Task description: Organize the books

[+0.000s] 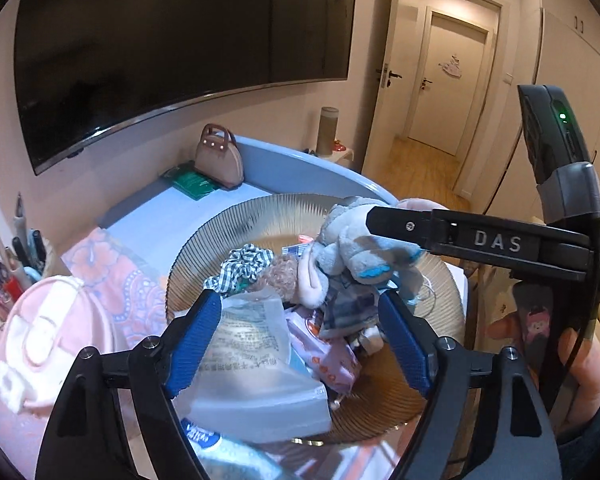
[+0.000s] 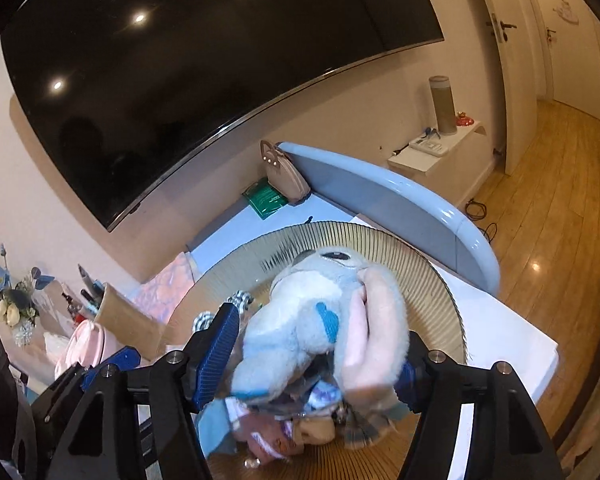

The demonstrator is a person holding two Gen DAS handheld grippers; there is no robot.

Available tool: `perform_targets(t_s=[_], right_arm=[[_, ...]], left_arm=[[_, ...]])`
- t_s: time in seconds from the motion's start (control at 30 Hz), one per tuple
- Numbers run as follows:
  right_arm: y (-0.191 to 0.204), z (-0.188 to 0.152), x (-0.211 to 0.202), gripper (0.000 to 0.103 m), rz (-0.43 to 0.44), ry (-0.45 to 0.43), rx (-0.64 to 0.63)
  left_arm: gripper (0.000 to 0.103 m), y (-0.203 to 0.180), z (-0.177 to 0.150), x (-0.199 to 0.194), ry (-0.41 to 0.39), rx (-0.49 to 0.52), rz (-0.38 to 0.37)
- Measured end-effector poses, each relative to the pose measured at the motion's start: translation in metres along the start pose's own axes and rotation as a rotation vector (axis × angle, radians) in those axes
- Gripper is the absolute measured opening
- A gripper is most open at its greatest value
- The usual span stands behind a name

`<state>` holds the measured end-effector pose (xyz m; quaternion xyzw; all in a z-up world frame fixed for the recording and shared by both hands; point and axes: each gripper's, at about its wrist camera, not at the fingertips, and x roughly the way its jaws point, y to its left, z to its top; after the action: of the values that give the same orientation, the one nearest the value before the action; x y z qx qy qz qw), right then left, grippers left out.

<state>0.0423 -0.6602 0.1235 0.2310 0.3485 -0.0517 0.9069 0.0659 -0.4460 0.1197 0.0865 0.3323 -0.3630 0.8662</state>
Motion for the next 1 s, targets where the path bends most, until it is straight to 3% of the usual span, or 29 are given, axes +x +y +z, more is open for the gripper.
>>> perform_targets(t_s=[0.17, 0.27, 0.53, 0.63, 0.8, 1.0], right_arm=[[0.014, -0.011, -0.032, 0.067, -0.014, -0.053, -0.036], [0.034, -0.02, -0.055, 0.067, -0.016, -0.08, -0.084], [0.132, -0.076, -0.088, 0.072, 0.124, -0.065, -0.274], [0.184, -0.106, -0.088, 0.075, 0.202, -0.037, -0.377], [0.262, -0.161, -0.067, 0.078, 0.315, 0.031, -0.507], [0.333, -0.207, -0.031, 0.078, 0.427, 0.095, -0.587]], left_arm=[[0.08, 0.009, -0.008, -0.036, -0.036, -0.023, -0.018], [0.08, 0.018, -0.02, -0.067, -0.071, -0.031, 0.009], [0.08, 0.065, -0.071, -0.168, -0.165, -0.128, 0.164], [0.081, 0.09, -0.094, -0.209, -0.195, -0.181, 0.252], [0.094, 0.133, -0.144, -0.281, -0.281, -0.257, 0.493], [0.101, 0.186, -0.202, -0.321, -0.254, -0.37, 0.746]])
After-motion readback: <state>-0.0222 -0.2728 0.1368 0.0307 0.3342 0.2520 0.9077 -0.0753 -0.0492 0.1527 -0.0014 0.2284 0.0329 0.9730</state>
